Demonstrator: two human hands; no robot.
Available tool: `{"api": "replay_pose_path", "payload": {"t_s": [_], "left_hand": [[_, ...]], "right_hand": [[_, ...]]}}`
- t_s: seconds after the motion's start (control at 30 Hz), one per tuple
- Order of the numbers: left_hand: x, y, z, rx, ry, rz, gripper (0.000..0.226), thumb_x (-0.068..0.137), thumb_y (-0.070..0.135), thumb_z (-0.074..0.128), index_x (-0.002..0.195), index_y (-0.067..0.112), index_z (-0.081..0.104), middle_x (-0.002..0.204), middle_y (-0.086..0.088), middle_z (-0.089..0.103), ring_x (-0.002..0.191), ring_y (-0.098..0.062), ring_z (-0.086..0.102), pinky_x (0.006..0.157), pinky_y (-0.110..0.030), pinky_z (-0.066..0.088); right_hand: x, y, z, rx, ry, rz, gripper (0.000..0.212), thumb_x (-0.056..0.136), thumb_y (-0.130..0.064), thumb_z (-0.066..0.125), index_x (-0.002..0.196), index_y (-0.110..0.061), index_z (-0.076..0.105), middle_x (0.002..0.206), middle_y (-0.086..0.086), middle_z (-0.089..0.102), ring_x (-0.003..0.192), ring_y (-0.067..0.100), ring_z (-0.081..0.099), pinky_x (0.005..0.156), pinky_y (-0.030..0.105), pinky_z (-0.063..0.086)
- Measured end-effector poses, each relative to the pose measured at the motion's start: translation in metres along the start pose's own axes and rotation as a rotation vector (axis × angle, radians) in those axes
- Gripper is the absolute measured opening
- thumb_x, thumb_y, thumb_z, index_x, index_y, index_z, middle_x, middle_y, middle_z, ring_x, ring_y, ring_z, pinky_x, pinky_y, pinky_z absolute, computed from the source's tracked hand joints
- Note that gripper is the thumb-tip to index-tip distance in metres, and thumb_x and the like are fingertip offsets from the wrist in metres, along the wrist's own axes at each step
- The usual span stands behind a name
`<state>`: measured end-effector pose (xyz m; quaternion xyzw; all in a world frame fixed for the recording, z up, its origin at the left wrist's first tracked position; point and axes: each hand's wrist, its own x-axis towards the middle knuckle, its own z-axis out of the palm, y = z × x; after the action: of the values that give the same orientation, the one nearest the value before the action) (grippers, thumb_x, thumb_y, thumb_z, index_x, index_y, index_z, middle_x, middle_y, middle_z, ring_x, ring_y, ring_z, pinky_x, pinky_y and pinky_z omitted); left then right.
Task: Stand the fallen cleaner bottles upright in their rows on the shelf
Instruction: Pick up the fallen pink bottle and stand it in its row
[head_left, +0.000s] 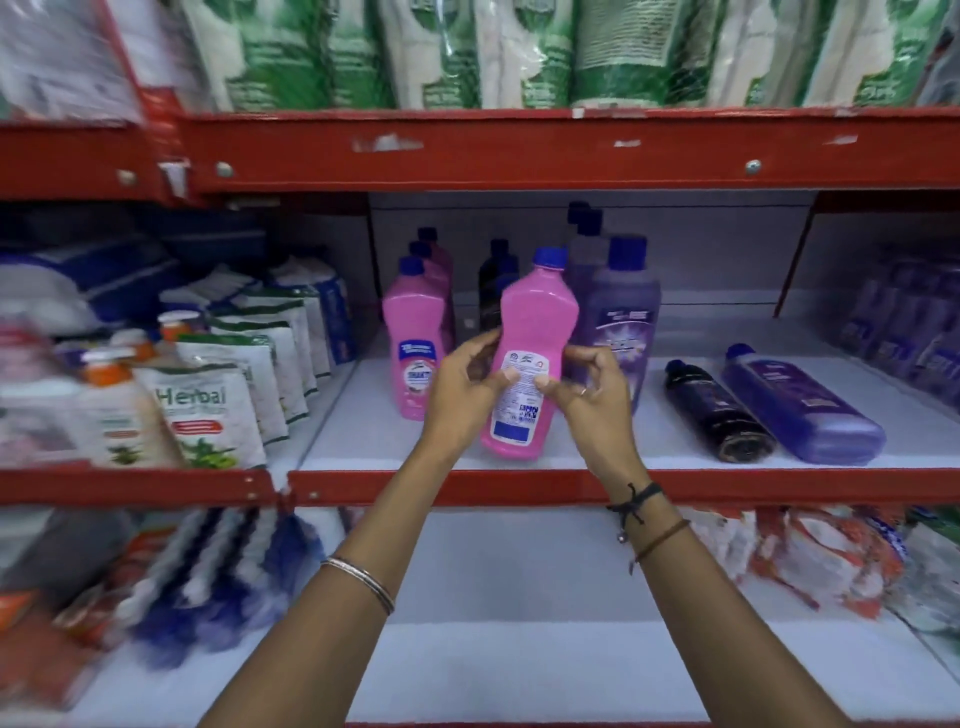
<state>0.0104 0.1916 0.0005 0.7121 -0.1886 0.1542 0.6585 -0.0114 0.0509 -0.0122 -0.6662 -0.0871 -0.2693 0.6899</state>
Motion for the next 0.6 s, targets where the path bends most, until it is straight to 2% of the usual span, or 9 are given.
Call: {"api": "replay_pose_path", "payload": {"t_s": [0.07, 0.17, 0.23, 0.33, 0.4, 0.5, 0.6], "left_hand": [[-0.001, -0.006, -0.022, 0.014, 0.042, 0.004, 0.047, 0.079, 0.003, 0.065, 0.124, 0.012, 0.055, 0.098, 0.006, 0.065, 0.076, 0.008, 0.065, 0.068, -0.013, 0.054], [-0.002, -0.016, -0.051, 0.043, 0.112, 0.009, 0.044, 0.078, 0.003, 0.066, 0.118, 0.015, 0.057, 0.096, 0.009, 0.065, 0.075, 0.009, 0.064, 0.066, -0.011, 0.052], [-0.002, -0.024, -0.067, 0.067, 0.149, 0.005, 0.044, 0.077, 0.005, 0.068, 0.118, 0.017, 0.057, 0.100, 0.005, 0.065, 0.082, 0.001, 0.065, 0.071, -0.017, 0.053], [-0.003, -0.034, -0.085, 0.068, 0.174, -0.021, 0.047, 0.076, 0.007, 0.070, 0.120, 0.014, 0.054, 0.108, -0.001, 0.063, 0.097, -0.019, 0.063, 0.082, -0.032, 0.054], [-0.004, -0.040, -0.093, 0.071, 0.176, -0.017, 0.047, 0.076, 0.008, 0.070, 0.120, 0.013, 0.054, 0.111, -0.002, 0.063, 0.098, -0.019, 0.062, 0.084, -0.032, 0.053], [-0.007, -0.046, -0.100, 0.078, 0.173, 0.006, 0.043, 0.079, 0.013, 0.068, 0.119, 0.014, 0.054, 0.114, -0.002, 0.063, 0.098, -0.013, 0.062, 0.083, -0.024, 0.053], [-0.007, -0.053, -0.107, 0.045, 0.182, 0.022, 0.023, 0.092, 0.019, 0.051, 0.114, 0.021, 0.057, 0.114, -0.003, 0.064, 0.102, -0.020, 0.063, 0.085, -0.034, 0.055]], "right_hand": [[0.000, 0.005, 0.024, 0.011, -0.038, 0.002, 0.034, 0.076, 0.001, 0.070, 0.091, -0.023, 0.051, 0.098, -0.004, 0.065, 0.085, 0.012, 0.068, 0.069, 0.021, 0.056], [0.001, 0.013, 0.055, 0.011, -0.096, 0.010, 0.035, 0.076, -0.001, 0.070, 0.091, -0.027, 0.052, 0.098, -0.006, 0.065, 0.086, 0.012, 0.068, 0.072, 0.026, 0.058], [0.002, 0.019, 0.071, 0.009, -0.137, 0.020, 0.032, 0.077, -0.001, 0.069, 0.096, -0.021, 0.053, 0.099, -0.005, 0.066, 0.085, 0.008, 0.068, 0.073, 0.025, 0.058], [0.002, 0.028, 0.091, 0.021, -0.169, 0.033, 0.033, 0.077, 0.004, 0.067, 0.102, -0.010, 0.051, 0.096, -0.006, 0.066, 0.079, -0.001, 0.068, 0.068, 0.017, 0.055], [0.000, 0.034, 0.100, 0.016, -0.178, 0.033, 0.033, 0.077, 0.004, 0.067, 0.100, -0.012, 0.051, 0.097, -0.006, 0.065, 0.083, 0.003, 0.068, 0.071, 0.019, 0.055], [-0.001, 0.042, 0.105, -0.004, -0.183, 0.029, 0.034, 0.078, 0.000, 0.068, 0.104, -0.014, 0.052, 0.104, 0.000, 0.066, 0.095, 0.016, 0.067, 0.078, 0.024, 0.055], [-0.004, 0.046, 0.107, -0.045, -0.155, 0.006, 0.032, 0.079, -0.008, 0.069, 0.107, -0.014, 0.055, 0.113, 0.008, 0.063, 0.102, 0.020, 0.065, 0.084, 0.026, 0.055]]}}
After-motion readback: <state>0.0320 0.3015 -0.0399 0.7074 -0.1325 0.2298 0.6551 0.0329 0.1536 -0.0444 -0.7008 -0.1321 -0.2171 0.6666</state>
